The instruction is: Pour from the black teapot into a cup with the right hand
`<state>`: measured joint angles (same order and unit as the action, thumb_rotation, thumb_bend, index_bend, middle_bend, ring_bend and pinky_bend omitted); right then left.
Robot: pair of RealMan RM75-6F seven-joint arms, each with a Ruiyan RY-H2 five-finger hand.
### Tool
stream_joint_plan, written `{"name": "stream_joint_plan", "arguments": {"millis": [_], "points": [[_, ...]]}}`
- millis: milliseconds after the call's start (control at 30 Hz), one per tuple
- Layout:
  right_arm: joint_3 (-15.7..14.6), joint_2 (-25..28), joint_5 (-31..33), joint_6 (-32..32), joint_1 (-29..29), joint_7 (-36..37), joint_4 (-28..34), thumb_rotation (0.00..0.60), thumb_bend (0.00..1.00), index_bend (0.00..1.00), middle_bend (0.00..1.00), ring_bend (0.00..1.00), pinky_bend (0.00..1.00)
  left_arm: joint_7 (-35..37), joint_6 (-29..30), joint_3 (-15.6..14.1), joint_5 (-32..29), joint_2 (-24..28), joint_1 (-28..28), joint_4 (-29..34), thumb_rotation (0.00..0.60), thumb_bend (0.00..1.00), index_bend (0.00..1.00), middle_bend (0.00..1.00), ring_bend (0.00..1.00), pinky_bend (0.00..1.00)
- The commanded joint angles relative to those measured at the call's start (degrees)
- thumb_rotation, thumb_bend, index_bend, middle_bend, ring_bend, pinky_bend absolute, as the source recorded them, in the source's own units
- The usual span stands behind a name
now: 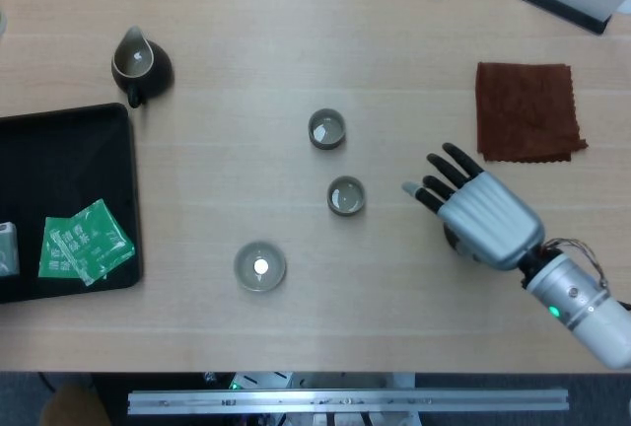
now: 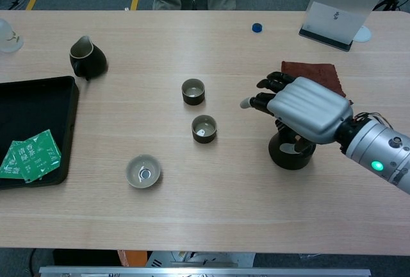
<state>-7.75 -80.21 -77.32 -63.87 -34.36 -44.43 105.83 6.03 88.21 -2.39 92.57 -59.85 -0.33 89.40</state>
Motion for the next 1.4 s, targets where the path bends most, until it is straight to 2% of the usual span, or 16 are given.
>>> {"name": "stream_joint_plan", "arguments": {"millis": [33,400,800,1100,1300,1400], "points": [[-0.5,1.3,-1.0,-1.1,1.2,0.7,0.6,0.6,0.0,0.19,0.31,0.11,0.09,0.0,-0.2,-0.1,0.1,-0.1,-0.1,0.0,0.6,0.38,0.13,0.18,0.01,0.04],[-0.4,5.5,-1.9,-4.6,5.3,4.2,0.3,0.6,0.0,0.19,0.31,0.11,0.09,-0.3,-0.4,-0.3,0.7,-0.3,-0.6,0.3,0.6,0.38,0.13,0.18,0.01,0.04],[0.0,6.7,-3.2,-4.6,7.9,7.2,-0.6,0.6,0.0,0.19,0.31,0.11,0.09,-0.5,-0.1,-0.6,0.5,-0.1,-0.3,0.5,0.6,0.38,0.13,0.18,0.01,0.04],[-1.3,8.1,-3.7,-3.4,9.5,5.4,-0.8,0.6,0.0,0.19,0.31,0.11,0.09,0.2,0.0,-0.7,0.2,-0.1,-0.1,-0.1,0.6,0.38,0.13,0.18,0.01,0.04],[-0.9,8.0,-2.4,-3.4,10.6,3.4,-2.2,0.6,0.0,0.19,0.25,0.11,0.09,0.5,-0.2,-0.8,0.2,-0.3,-0.2,-0.4,0.6,0.38,0.13,0.18,0.01,0.04],[-0.7,7.8,-1.7,-3.5,11.2,1.7,-3.0,0.6,0.0,0.14,0.21,0.08,0.09,0.7,-0.3,-0.8,0.1,-0.2,-0.1,-0.5,0.6,0.38,0.13,0.18,0.01,0.04]]}}
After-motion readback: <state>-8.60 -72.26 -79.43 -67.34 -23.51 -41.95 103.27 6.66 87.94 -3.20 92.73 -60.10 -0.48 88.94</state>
